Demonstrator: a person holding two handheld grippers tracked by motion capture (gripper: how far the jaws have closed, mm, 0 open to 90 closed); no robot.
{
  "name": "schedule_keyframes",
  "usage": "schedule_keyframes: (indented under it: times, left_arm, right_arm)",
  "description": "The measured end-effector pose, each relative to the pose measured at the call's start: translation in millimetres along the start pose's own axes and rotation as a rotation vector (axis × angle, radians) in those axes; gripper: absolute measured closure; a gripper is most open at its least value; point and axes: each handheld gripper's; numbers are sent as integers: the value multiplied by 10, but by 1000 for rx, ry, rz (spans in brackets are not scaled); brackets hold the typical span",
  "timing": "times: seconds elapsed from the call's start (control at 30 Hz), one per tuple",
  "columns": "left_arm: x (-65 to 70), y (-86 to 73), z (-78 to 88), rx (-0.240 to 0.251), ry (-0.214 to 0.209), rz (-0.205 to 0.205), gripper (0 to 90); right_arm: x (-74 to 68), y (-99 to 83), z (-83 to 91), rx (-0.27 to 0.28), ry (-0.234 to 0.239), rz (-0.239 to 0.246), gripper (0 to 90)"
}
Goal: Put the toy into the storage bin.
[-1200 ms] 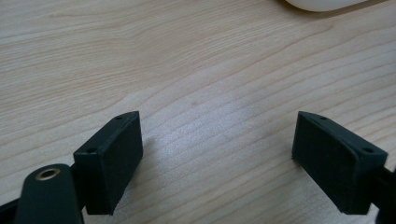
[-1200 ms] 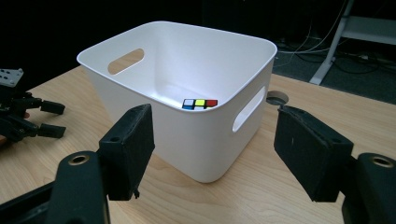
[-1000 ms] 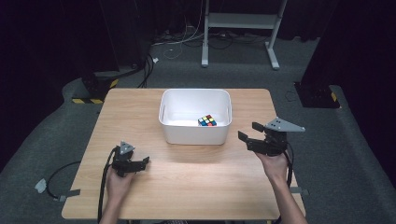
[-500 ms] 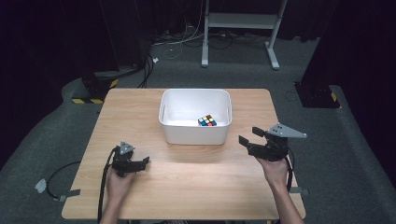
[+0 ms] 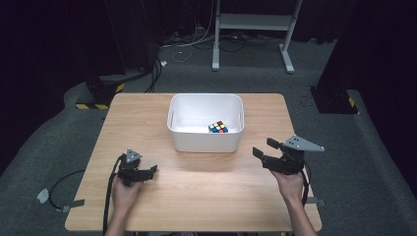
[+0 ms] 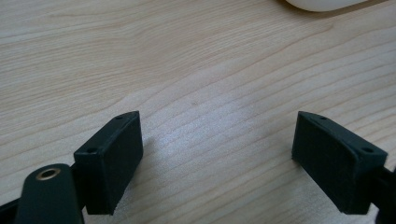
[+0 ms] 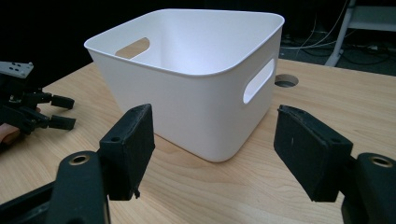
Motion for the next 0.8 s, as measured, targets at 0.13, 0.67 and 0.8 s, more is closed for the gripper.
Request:
schedule_keyframes:
  times: [0.13,0.67,0.8]
  left_arm:
    - [1,0,1,0,2,-1,166]
    - [2,-1,1,-1,2,1,166]
    - [4,-2,1,0,3,1,166]
  right_arm:
    - [9,-24,11,3,2,-7,292]
    - [5,-178,-13,-22,-3,-12,299]
    - [3,-211,-13,-26,-7,-8,300]
Point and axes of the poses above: each handheld gripper's, and its own axes: z roughly backward along the jaws, y roughly out of its top, x roughly to its right, and after that the axes turned 11 degrees about -y, right-handed
